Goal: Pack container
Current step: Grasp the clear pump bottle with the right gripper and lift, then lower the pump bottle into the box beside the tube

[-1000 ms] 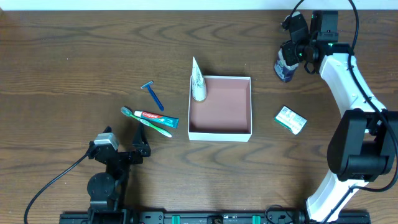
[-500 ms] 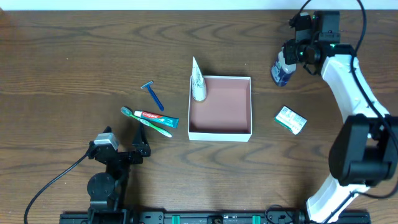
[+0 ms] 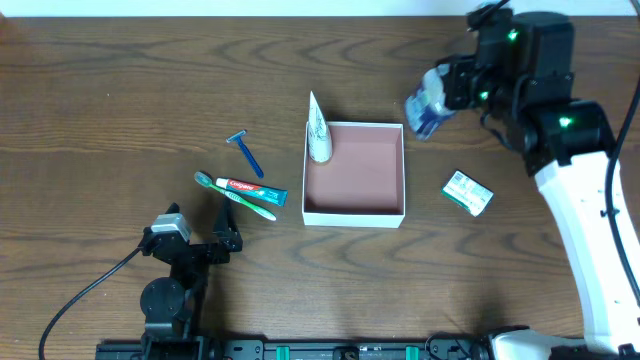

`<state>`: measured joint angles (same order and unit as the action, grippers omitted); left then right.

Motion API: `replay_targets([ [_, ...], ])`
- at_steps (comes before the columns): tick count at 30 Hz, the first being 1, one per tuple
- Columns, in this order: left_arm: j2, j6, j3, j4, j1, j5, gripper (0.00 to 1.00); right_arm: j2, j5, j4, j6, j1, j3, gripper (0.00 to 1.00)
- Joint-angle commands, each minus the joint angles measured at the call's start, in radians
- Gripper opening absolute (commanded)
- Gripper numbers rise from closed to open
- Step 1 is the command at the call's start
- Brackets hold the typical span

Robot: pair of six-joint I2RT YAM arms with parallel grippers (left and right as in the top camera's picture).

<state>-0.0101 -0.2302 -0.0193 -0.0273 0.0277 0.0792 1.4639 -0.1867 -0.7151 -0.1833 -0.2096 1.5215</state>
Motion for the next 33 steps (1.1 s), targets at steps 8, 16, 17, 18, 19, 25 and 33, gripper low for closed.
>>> replay_targets([
  [8,0.006,0.016,0.015,-0.036,-0.004,0.015,0.98,0.043,0.214,-0.027,-0.218,-0.236,0.015,0.01],
  [16,0.006,0.016,0.015,-0.036,-0.004,0.015,0.98,0.122,0.387,0.020,-0.273,-0.346,0.015,0.01],
  [17,0.006,0.016,0.015,-0.036,-0.004,0.015,0.98,0.138,0.399,0.030,-0.274,-0.355,0.015,0.01],
  [18,0.006,0.016,0.015,-0.036,-0.004,0.015,0.98,0.152,0.409,0.036,-0.275,-0.363,0.015,0.01],
  [19,0.006,0.016,0.015,-0.036,-0.004,0.015,0.98,0.167,0.423,0.041,-0.279,-0.371,0.015,0.01],
  [25,0.006,0.016,0.015,-0.036,-0.004,0.015,0.98,0.267,0.488,0.076,-0.311,-0.403,0.015,0.01],
  [33,0.006,0.016,0.015,-0.036,-0.004,0.015,0.98,0.358,0.495,0.116,-0.344,-0.422,0.015,0.01],
])
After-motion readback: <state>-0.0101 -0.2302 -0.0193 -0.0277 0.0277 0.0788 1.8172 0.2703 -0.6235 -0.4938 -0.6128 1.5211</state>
